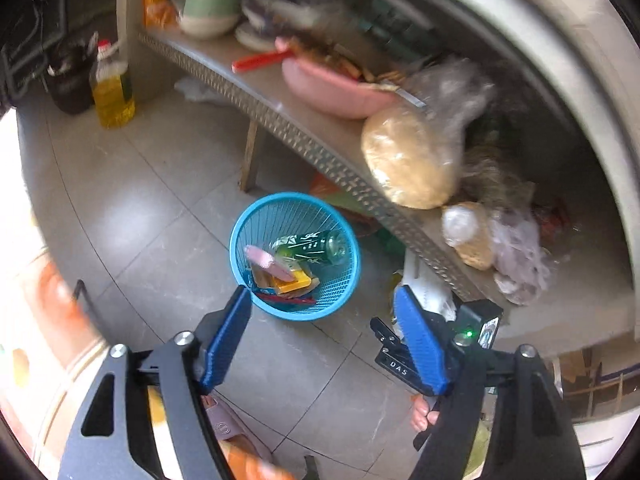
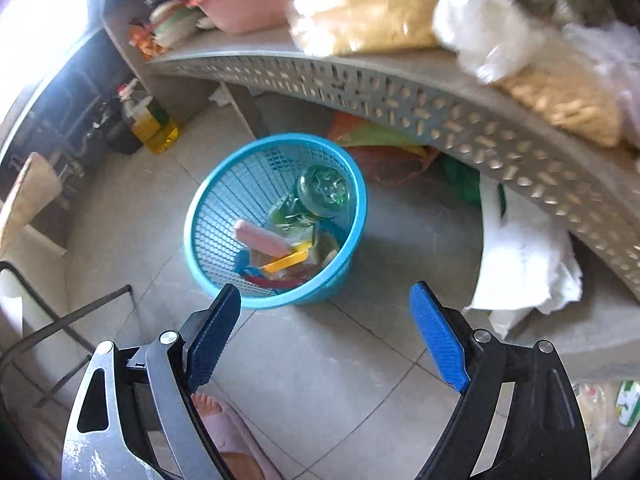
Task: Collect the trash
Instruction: 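Open both tools to drop the bottle and sponge into the wastebasket, then move both tools back toward the table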
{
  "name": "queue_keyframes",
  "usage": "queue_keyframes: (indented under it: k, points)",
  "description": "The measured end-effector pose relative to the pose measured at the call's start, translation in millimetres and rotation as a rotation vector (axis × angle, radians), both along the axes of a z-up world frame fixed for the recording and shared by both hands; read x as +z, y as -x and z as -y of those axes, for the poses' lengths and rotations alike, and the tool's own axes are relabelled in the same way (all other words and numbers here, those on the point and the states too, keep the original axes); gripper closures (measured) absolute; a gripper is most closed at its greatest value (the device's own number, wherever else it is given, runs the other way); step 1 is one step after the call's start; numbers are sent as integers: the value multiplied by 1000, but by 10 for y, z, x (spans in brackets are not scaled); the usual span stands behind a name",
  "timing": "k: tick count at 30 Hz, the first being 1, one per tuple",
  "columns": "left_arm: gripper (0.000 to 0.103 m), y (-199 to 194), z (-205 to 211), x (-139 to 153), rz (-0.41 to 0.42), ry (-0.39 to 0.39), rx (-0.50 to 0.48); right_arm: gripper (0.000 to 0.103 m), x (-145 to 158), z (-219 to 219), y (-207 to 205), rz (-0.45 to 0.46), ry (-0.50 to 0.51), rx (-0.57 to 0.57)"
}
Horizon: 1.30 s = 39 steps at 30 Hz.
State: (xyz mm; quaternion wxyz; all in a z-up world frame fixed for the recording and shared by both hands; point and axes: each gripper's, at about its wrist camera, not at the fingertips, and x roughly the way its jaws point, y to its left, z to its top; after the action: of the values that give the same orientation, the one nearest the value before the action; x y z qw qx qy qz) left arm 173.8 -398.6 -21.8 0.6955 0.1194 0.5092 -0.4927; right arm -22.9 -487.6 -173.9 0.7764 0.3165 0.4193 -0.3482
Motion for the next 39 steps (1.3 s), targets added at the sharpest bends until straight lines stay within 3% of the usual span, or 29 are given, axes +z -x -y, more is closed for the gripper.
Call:
queue_keyframes:
  k: [7, 17, 28, 34, 37, 39]
  points:
    - [21, 339, -966, 500, 97, 141, 81, 20, 549, -363, -50, 61, 63, 85]
    - [6, 582, -2376, 661, 264, 180, 271, 8, 1577, -1071, -285, 221, 235, 312]
    - [6, 710, -3897, 632, 364, 174, 611, 8, 1939, -1949, -829, 120, 358, 509]
    - [6, 768, -4529, 490, 380, 195, 754, 8, 2060, -2407, -1167, 194, 327, 673]
    - [6, 724, -4755, 360, 357, 195, 791, 8, 2096, -2584, -1346, 279, 195, 767]
    - [6, 693, -4830, 282, 340, 191, 807, 8, 2043, -2692, -1528, 289, 104, 806]
